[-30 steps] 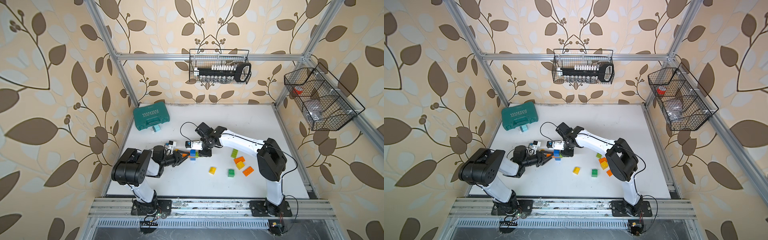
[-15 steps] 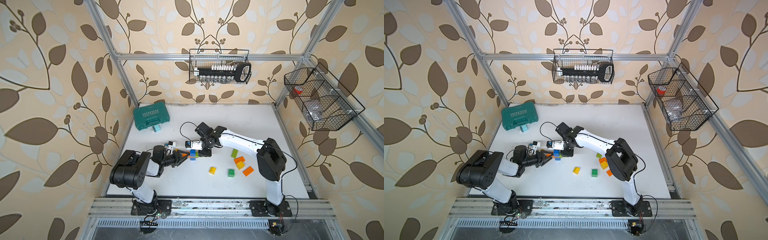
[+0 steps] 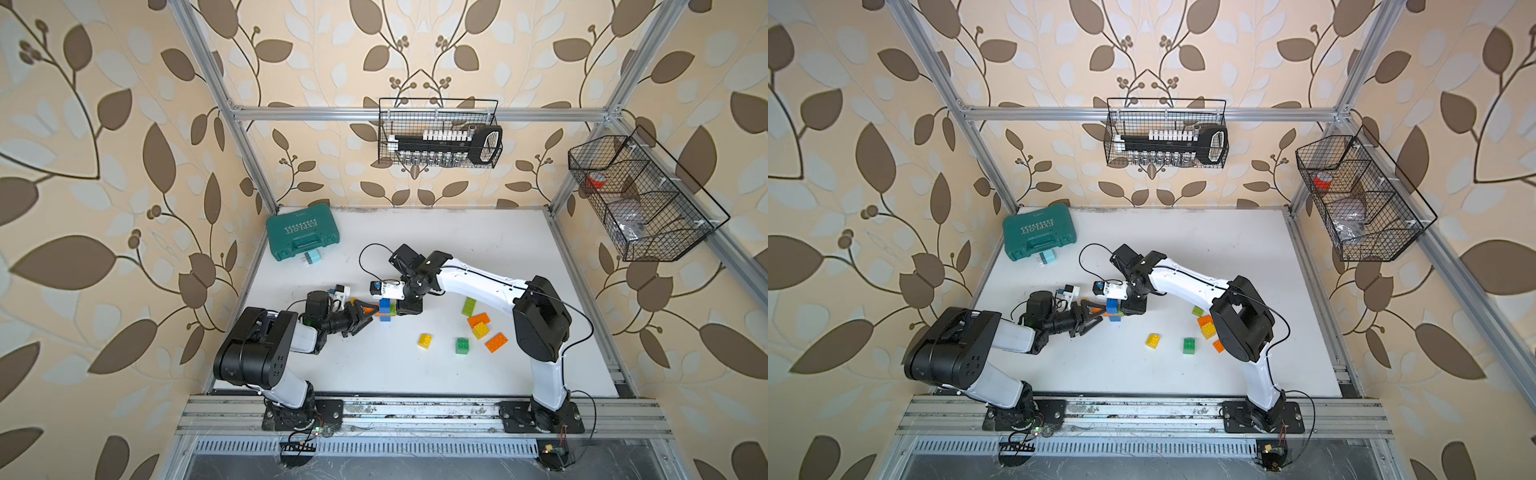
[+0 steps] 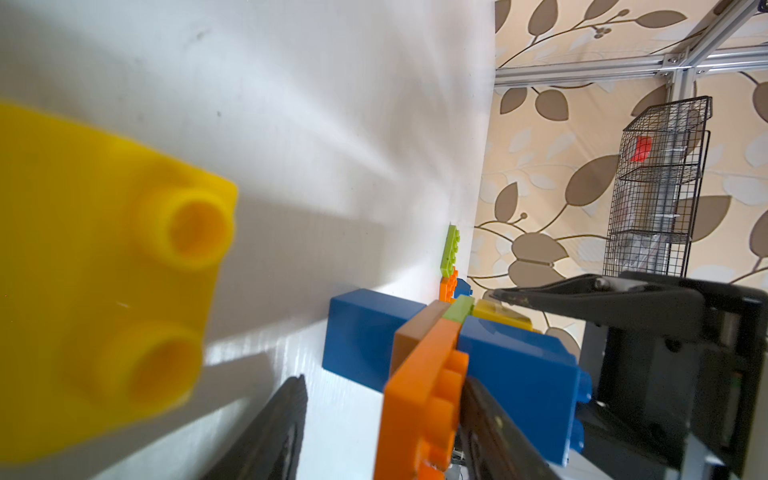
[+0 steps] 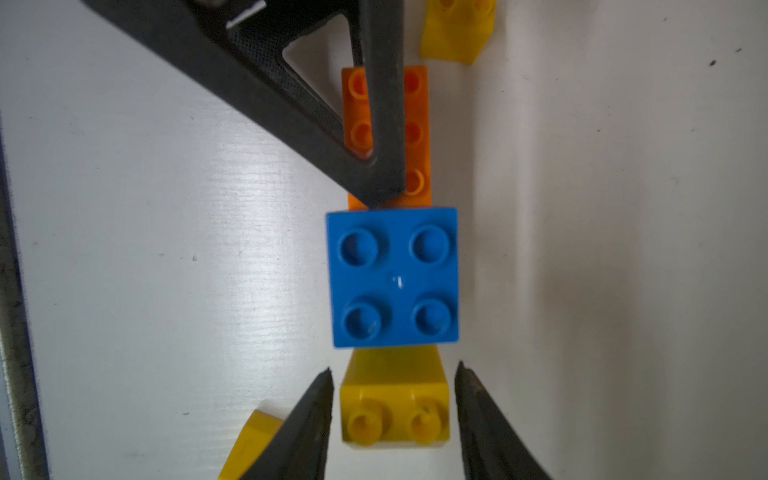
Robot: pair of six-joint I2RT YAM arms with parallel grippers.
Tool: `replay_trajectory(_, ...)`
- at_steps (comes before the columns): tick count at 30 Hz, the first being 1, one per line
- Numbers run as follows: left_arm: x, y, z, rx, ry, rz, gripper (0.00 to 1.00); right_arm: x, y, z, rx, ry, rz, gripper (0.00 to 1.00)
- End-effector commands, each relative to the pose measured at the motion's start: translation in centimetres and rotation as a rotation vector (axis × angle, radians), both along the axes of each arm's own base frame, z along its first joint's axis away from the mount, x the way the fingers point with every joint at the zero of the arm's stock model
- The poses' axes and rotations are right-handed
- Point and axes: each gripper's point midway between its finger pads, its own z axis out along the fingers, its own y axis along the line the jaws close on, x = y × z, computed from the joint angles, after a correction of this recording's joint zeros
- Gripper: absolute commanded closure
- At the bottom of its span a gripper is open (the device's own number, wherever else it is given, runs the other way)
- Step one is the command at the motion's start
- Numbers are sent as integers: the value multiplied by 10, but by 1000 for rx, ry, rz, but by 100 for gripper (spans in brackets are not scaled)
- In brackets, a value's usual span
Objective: Assemble a fork with lego
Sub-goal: Assemble the lego brick with the lego brick.
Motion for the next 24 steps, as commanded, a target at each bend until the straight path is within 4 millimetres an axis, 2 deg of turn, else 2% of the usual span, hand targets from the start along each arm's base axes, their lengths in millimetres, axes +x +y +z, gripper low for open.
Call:
replay_trajectory(1, 3, 3, 6, 10, -9, 18, 37, -3, 5, 4, 16, 22, 0, 47)
replay_trajectory(5, 5, 4, 14, 21, -23, 20, 32, -5, 6, 7, 27, 26, -5, 44)
replay_trajectory(6, 4, 5, 11, 31, -8, 23, 31, -4, 5, 8, 30, 25, -8, 44)
replay_trajectory(7, 5, 6, 19, 41, -31, 27, 29, -5, 6, 10, 37, 26, -7, 43)
replay_trajectory(12, 4, 12, 22, 91, -33, 49, 15, -8, 10, 22, 85, 22, -9, 38)
replay_trajectory(17, 5, 23, 30, 128, -30, 87, 13, -8, 10, 30, 116, 16, -18, 35)
replay_trajectory(21, 5, 44, 35, 191, 6, 158, 14, -9, 9, 40, 147, 5, -25, 34)
replay_trajectory(24, 6, 57, 46, 260, 3, 185, 16, -9, 8, 46, 173, -7, -32, 34)
